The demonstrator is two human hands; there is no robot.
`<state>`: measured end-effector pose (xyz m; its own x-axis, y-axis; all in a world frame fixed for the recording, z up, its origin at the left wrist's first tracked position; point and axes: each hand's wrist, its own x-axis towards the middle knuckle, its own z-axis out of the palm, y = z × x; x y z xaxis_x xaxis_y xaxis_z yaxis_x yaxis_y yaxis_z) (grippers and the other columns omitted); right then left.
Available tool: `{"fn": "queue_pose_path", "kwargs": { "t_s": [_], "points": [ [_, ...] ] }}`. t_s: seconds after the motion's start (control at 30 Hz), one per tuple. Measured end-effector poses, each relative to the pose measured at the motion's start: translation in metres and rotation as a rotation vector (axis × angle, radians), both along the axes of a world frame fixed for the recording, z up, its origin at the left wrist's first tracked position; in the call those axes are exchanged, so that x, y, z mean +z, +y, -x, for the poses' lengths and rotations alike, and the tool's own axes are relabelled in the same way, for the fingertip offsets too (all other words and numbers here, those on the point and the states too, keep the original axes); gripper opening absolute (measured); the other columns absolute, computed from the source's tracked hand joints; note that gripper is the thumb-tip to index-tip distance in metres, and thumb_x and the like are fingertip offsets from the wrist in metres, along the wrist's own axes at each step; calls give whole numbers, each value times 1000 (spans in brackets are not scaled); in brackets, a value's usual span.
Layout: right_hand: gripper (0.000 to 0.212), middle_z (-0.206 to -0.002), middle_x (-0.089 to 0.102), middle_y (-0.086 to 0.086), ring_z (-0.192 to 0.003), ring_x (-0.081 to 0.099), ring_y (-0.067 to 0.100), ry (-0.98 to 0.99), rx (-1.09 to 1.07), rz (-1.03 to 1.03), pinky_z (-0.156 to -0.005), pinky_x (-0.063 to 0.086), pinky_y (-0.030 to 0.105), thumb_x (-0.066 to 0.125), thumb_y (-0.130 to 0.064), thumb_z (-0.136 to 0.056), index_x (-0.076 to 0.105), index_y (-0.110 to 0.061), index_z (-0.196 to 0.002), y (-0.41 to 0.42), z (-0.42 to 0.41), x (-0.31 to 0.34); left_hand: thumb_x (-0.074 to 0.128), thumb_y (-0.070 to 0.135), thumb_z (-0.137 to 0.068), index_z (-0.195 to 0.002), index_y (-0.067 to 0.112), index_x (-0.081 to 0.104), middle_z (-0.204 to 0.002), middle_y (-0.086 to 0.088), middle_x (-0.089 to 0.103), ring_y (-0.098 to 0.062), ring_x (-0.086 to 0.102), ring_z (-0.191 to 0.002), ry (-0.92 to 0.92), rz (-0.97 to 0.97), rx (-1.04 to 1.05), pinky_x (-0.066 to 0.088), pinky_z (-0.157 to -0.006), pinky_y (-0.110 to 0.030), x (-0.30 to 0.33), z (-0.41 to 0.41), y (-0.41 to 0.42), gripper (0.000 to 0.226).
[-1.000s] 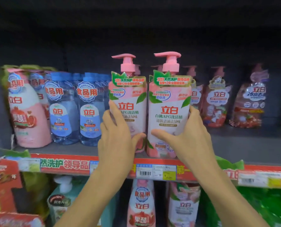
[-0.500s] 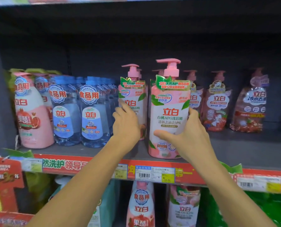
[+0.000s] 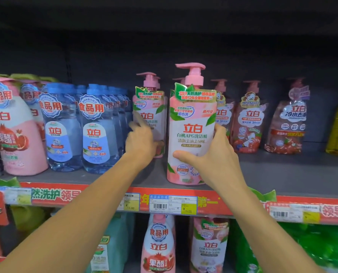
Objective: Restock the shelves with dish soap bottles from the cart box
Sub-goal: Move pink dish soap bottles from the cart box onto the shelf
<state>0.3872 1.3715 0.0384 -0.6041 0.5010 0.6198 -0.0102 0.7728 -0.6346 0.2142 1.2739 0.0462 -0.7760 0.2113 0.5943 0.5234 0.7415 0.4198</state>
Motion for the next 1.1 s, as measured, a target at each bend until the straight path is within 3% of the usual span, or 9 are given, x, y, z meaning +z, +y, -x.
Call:
{"fn": "queue_pose_path", "kwargs": {
  "t_s": [0.1, 0.43, 0.67, 0.73, 0.77, 0.83, 0.93, 1.0, 1.1],
  "points": [
    [87, -125, 55, -6, -116, 56, 18, 9, -1, -13, -89, 48, 38, 88, -52, -63, 37, -22, -127, 1, 0, -1, 76, 21, -85, -153, 0, -4, -139, -30, 37, -49, 55, -116, 18, 17, 8, 49, -90, -49, 1, 5, 1, 107],
    [90, -128, 55, -5, -119, 54, 19, 3, 15, -17, -90, 45, 36, 87, -51, -65, 35, -22, -131, 3, 0, -3, 74, 22, -86, -154, 5, -9, -136, -29, 37, -52, 50, -117, -8, 9, -21, 46, -91, -53, -5, 17, 2, 109],
    [94, -130, 54, -2, -120, 54, 21, 6, 17, 9, -94, 49, 43, 88, -49, -64, 34, -20, -136, -2, -2, -3, 76, 16, -83, -154, 13, -12, -139, -26, 37, -48, 49, -123, -154, 2, -26, 47, -91, -50, -1, 16, -1, 114],
    [92, -130, 54, -2, -120, 54, 22, -6, 20, 15, -93, 49, 41, 88, -48, -64, 34, -20, -134, -2, -4, -2, 75, 26, -84, -155, 10, -2, -137, -25, 43, -44, 52, -121, -195, 104, -25, 47, -91, -46, 2, 17, -4, 106],
    [90, -129, 55, -1, -120, 54, 22, -17, 18, 18, -92, 48, 40, 89, -47, -64, 35, -20, -131, -2, -5, 0, 72, 33, -85, -154, 9, 14, -134, -22, 49, -41, 54, -119, -208, 174, -34, 47, -90, -43, 5, 15, -7, 93],
    [85, -126, 56, 0, -117, 56, 23, -51, 8, 15, -88, 49, 39, 90, -48, -63, 36, -19, -123, -2, -6, 4, 64, 37, -91, -138, 8, 43, -130, -16, 57, -36, 56, -116, -203, 310, -83, 46, -88, -37, 8, 3, -19, 60],
    [82, -123, 57, 2, -113, 59, 26, -107, 6, 10, -81, 48, 37, 89, -48, -64, 37, -16, -118, -2, -7, 10, 52, 34, -98, -107, 10, 55, -118, -18, 63, -38, 60, -105, -75, 419, -128, 48, -86, -40, -7, -16, -43, 26],
    [82, -123, 57, 3, -112, 59, 27, -110, 1, 3, -79, 45, 35, 89, -48, -64, 37, -15, -118, -3, -7, 10, 47, 44, -99, -86, 17, 51, -101, -16, 67, -36, 62, -94, 48, 410, -151, 51, -78, -41, -23, -28, -59, 30],
    [83, -125, 56, 5, -114, 58, 27, -107, -1, -3, -80, 44, 35, 89, -47, -65, 37, -14, -121, -3, -7, 10, 29, 67, -93, -65, 20, 48, -67, -4, 59, -30, 59, -71, 171, 346, -172, 47, -61, -37, -35, -43, -78, 57]
  ]
}}
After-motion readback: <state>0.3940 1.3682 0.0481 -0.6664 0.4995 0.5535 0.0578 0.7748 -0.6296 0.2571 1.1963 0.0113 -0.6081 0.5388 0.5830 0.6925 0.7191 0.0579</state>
